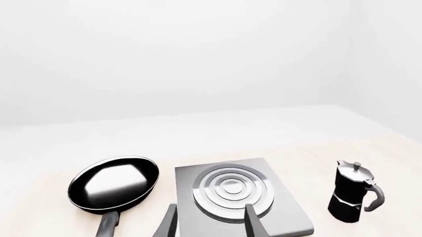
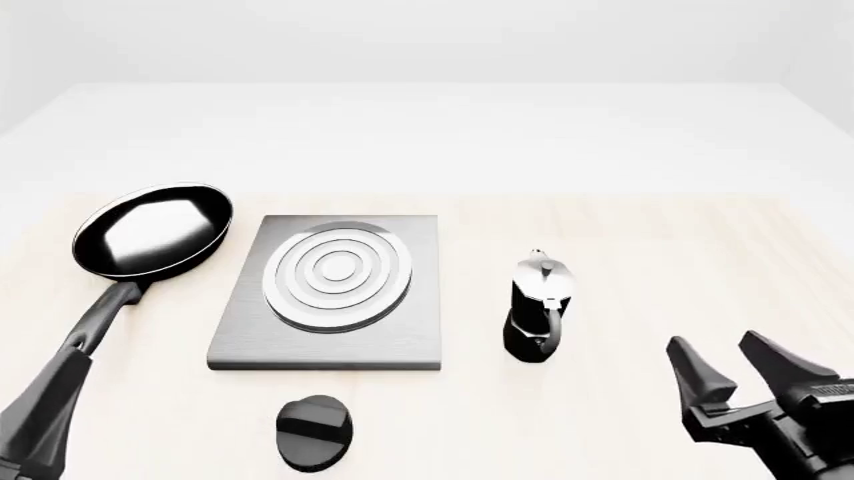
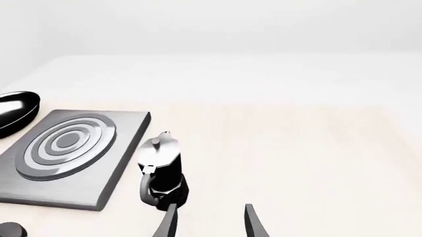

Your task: Turn on the stove and put the moka pot on it.

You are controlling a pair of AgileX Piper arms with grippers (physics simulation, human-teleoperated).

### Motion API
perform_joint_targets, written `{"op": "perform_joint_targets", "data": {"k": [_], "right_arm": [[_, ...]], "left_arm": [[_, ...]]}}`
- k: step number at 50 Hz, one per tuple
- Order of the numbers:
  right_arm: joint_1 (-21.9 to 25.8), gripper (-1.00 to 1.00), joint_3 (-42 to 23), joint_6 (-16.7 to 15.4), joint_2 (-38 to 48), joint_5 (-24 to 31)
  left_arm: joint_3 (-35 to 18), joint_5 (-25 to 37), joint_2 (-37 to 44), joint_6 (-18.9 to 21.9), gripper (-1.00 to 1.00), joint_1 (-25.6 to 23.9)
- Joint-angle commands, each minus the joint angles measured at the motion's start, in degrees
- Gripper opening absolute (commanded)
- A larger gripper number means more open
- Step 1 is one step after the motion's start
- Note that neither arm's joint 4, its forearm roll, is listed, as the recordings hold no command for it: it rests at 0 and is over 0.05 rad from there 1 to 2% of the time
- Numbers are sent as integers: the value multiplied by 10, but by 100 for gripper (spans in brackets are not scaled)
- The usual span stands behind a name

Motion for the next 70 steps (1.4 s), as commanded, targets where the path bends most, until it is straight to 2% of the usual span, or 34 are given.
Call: {"op": "perform_joint_targets", "data": {"k": [1,8,9,11,15,20,28,35,49,53,70], "right_arm": [[13,100,12,37,50,-41],[37,100,30,52,27,-23],[40,100,33,42,30,-26],[40,100,40,55,54,-44],[58,100,38,61,42,-31],[71,100,42,67,71,-58],[90,100,44,78,154,-141],[116,100,47,72,267,-254],[134,100,50,52,357,-346],[136,100,50,44,411,-393],[145,100,50,28,503,-482]], "left_arm": [[3,-7,-1,0,100,9],[-1,-3,-1,3,100,8],[-2,-4,-1,3,100,8],[-3,-3,-1,0,100,13],[-7,-1,-1,0,100,15],[-7,0,-1,0,100,17],[-9,4,-1,3,100,16],[-17,12,-1,5,100,18],[-20,15,-1,5,100,18],[-25,20,-1,4,100,18],[-29,26,-1,1,100,15]]}}
